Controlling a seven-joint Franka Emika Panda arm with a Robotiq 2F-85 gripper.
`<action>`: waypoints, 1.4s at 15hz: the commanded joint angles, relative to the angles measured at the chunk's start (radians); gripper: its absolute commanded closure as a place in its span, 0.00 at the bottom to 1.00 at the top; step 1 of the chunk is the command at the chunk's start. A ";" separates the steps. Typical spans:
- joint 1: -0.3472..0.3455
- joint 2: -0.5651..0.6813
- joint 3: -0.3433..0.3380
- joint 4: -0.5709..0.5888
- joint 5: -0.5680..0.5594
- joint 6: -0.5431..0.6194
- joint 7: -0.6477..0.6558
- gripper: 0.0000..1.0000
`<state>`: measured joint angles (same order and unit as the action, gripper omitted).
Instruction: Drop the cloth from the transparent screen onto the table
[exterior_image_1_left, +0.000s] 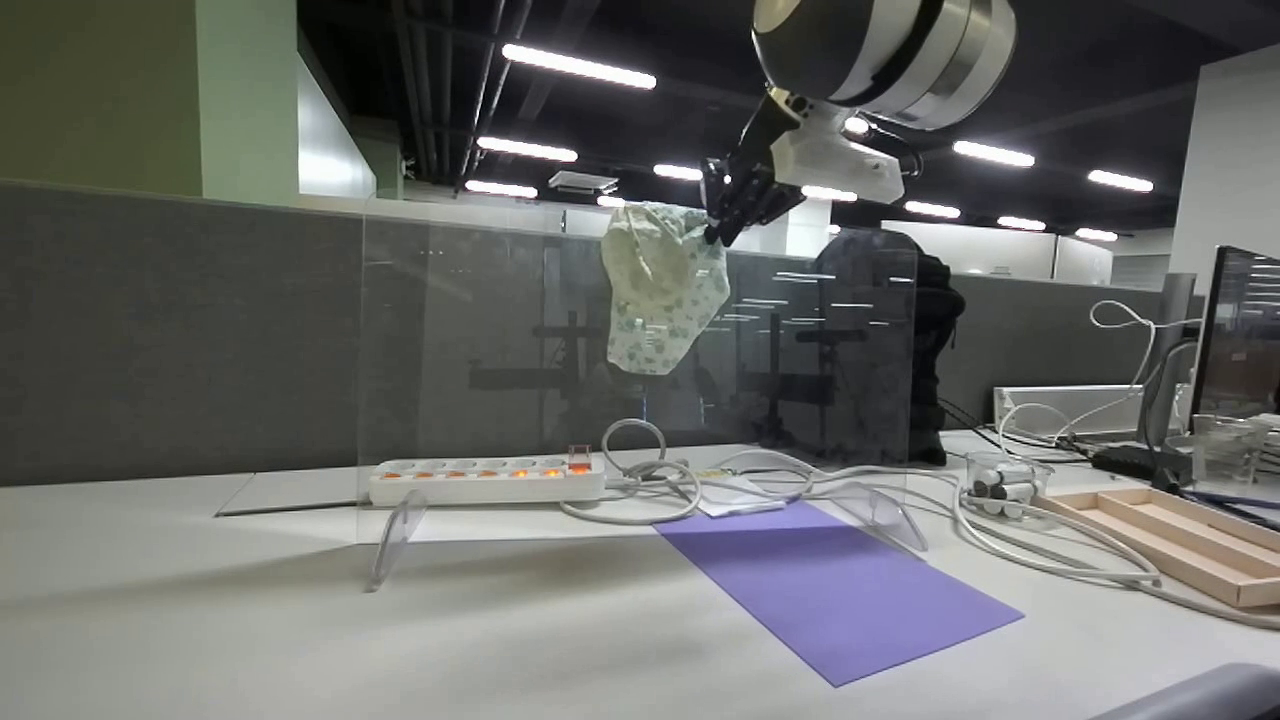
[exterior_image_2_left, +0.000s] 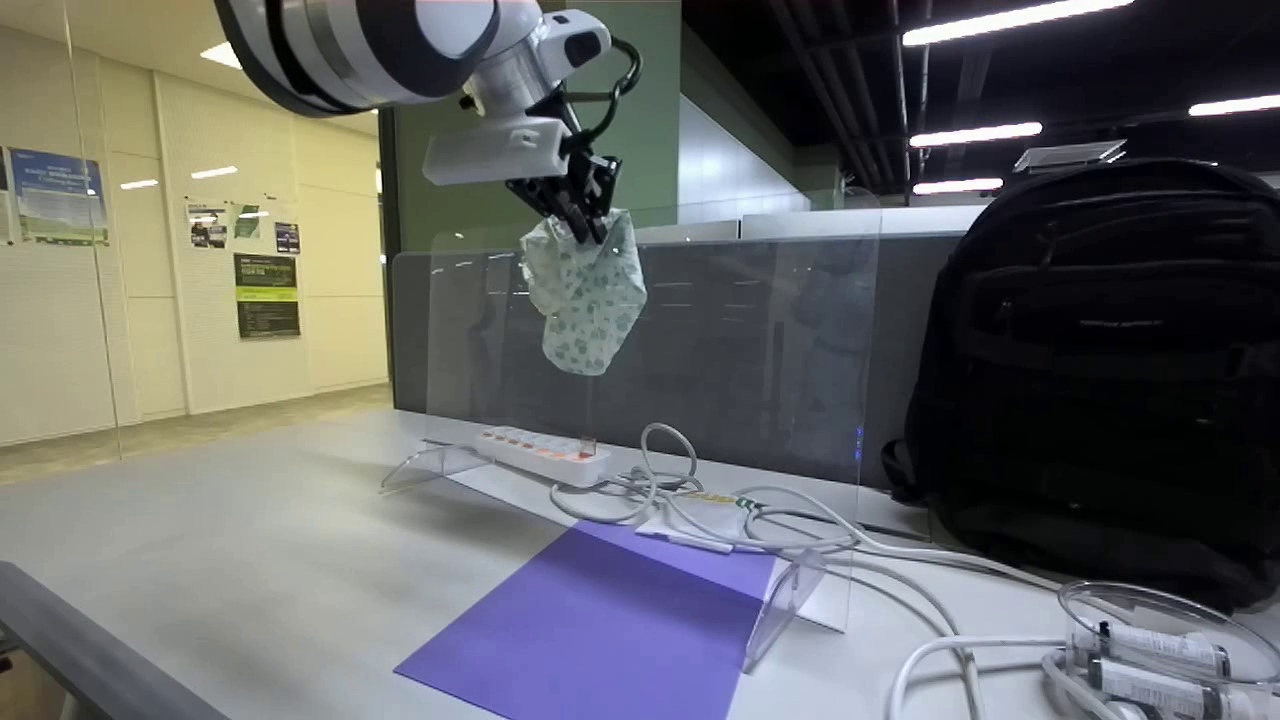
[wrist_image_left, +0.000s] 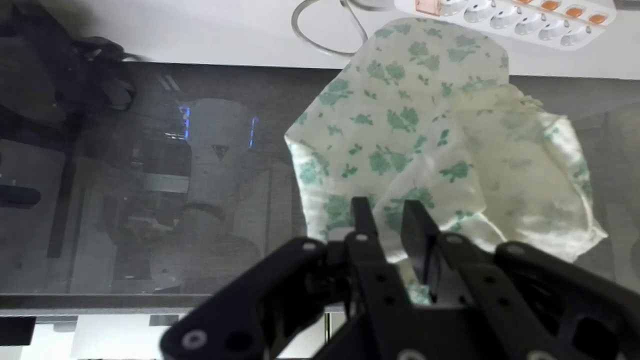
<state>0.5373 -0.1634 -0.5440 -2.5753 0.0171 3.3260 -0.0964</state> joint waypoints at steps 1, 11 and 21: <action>0.069 -0.023 -0.043 0.008 -0.039 -0.031 -0.022 0.46; 0.168 0.012 -0.146 0.030 -0.087 -0.024 -0.062 0.00; 0.214 0.087 -0.204 0.082 -0.080 0.014 -0.067 0.00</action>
<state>0.7221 -0.1126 -0.7210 -2.5357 -0.0600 3.3290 -0.1719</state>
